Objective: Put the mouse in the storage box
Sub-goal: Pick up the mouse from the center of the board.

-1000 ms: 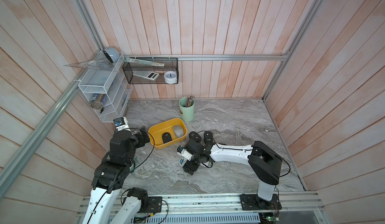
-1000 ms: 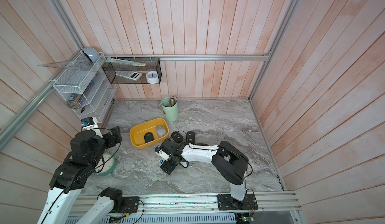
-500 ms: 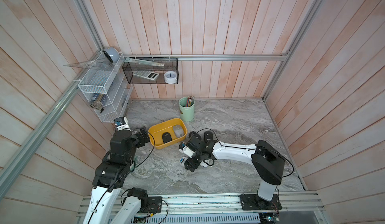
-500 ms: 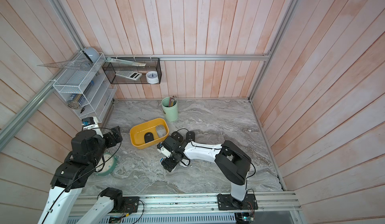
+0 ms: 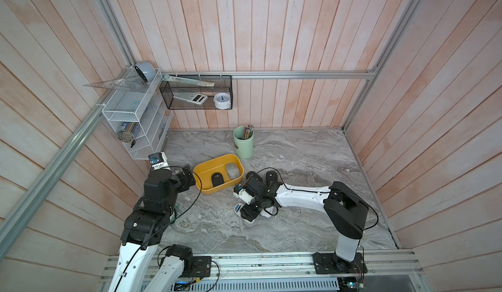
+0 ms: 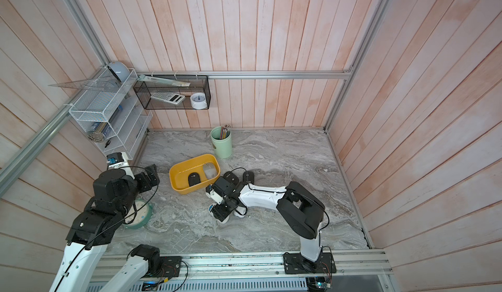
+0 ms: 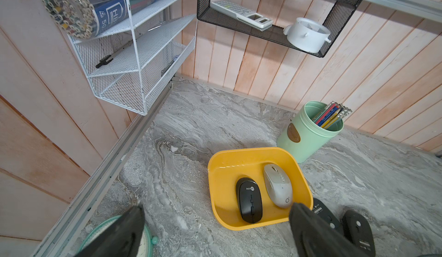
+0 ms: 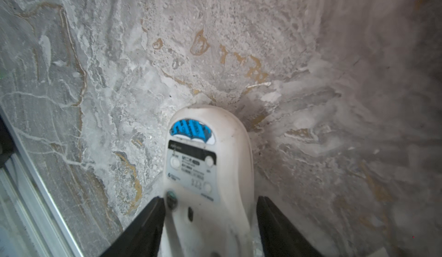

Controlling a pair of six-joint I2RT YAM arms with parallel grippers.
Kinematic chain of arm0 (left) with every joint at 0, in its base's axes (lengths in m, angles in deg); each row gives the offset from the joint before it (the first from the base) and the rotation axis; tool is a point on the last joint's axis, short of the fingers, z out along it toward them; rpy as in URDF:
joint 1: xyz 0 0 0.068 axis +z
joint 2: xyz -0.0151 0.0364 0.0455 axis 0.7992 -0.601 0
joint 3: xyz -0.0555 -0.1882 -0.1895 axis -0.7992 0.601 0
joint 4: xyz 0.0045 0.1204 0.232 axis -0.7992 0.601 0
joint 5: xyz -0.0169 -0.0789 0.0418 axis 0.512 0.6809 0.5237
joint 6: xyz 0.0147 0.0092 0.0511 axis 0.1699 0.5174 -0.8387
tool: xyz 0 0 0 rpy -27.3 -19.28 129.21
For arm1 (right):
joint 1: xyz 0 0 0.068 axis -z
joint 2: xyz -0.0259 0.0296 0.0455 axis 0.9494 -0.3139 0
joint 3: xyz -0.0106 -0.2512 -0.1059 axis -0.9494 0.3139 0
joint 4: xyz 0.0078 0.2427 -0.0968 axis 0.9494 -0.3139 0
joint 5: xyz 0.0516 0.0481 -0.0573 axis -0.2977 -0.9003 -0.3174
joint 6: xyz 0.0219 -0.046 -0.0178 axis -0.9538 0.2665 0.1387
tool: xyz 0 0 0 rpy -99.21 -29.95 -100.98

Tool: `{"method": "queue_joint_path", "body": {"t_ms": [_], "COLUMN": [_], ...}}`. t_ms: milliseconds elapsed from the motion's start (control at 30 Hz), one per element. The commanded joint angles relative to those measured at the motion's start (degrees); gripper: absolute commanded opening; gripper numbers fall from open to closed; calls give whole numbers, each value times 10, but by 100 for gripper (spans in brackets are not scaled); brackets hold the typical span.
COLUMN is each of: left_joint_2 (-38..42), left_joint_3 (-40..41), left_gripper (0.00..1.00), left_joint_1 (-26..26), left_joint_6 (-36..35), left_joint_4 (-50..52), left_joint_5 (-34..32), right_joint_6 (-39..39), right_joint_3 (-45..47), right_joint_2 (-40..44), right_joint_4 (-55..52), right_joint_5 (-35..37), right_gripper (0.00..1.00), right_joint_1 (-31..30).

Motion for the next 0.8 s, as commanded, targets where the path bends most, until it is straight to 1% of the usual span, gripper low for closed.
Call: {"method": "queue_joint_path", "body": {"t_ms": [0, 100, 167, 267, 433, 600, 700, 767], "left_joint_2": [1, 1, 1, 3, 4, 10, 22, 34], "left_joint_3": [9, 9, 9, 9, 9, 10, 11, 13], "left_gripper": [100, 100, 100, 100, 100, 100, 100, 100], "left_joint_1": [3, 4, 4, 4, 5, 5, 6, 7], "left_joint_6": [0, 0, 0, 0, 0, 0, 5, 7], "left_joint_4": [-4, -4, -4, -3, -4, -4, -3, -4], "left_joint_5": [-4, -5, -6, -8, -8, -14, -27, -42], "right_joint_6": [-9, -10, -11, -11, -12, -13, -4, 8], "right_joint_3": [15, 15, 13, 10, -3, -27, -66, -104], "right_joint_2": [-27, -30, -28, -22, -13, 0, 6, 3], "right_joint_4": [5, 6, 8, 8, -1, -22, -57, -87], "right_joint_5": [-3, -3, -2, 2, 22, 64, 116, 146], "right_gripper": [62, 58, 54, 45, 26, 19, 13, 13], "right_joint_1": [-3, -4, -4, -6, -14, -20, -19, -19]}}
